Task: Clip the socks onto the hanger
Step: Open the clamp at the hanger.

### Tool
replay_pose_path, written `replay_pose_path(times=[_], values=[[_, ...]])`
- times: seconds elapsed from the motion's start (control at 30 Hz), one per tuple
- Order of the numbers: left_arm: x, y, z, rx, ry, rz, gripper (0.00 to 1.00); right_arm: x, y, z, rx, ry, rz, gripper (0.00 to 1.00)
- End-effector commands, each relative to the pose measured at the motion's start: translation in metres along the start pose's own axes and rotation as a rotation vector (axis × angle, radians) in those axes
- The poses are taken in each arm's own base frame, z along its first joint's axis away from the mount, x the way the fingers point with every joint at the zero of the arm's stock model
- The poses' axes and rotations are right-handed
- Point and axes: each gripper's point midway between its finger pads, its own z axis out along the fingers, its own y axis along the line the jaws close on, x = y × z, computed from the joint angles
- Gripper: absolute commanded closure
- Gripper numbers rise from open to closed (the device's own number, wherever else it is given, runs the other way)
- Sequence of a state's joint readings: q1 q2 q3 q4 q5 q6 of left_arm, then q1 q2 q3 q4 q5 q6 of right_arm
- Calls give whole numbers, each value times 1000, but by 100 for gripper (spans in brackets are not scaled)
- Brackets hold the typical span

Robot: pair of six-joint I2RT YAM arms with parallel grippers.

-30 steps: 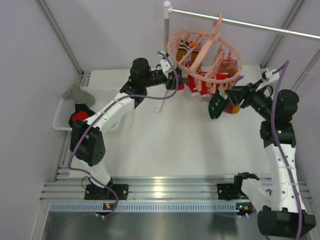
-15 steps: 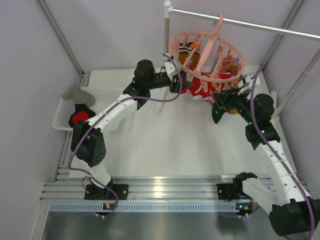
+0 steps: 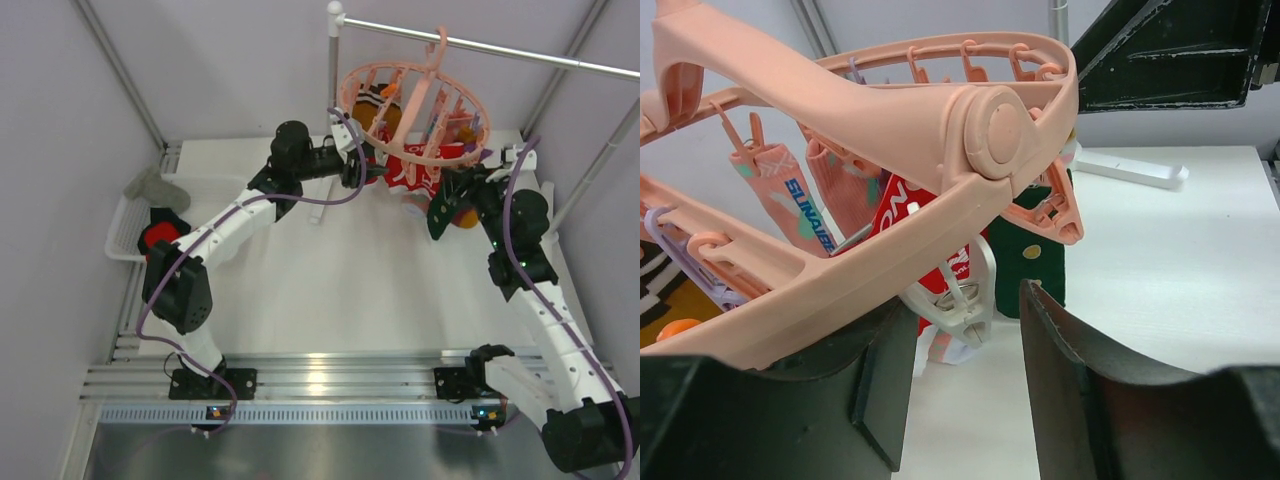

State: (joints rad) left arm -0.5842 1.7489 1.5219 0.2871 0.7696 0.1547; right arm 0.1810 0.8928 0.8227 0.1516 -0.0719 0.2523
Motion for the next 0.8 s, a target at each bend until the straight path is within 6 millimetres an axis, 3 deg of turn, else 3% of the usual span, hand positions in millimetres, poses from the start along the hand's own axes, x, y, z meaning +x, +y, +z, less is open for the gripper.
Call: replay_pose_path(times=[0.0,0.53,0.7,0.77], values=[[-31,-4,-2,-1,-66,44,50,-16,11,5,-33,-67,40,56],[-30,-12,3,12,-70,31,50,-12,18,6,-51,-60,51,55],[-30,-18,5,27,-73,12,50,-9,11,13,-8,-66,56,69],[-32,-23,5,34,-75,7,50,-8,10,14,-3,-66,54,83]])
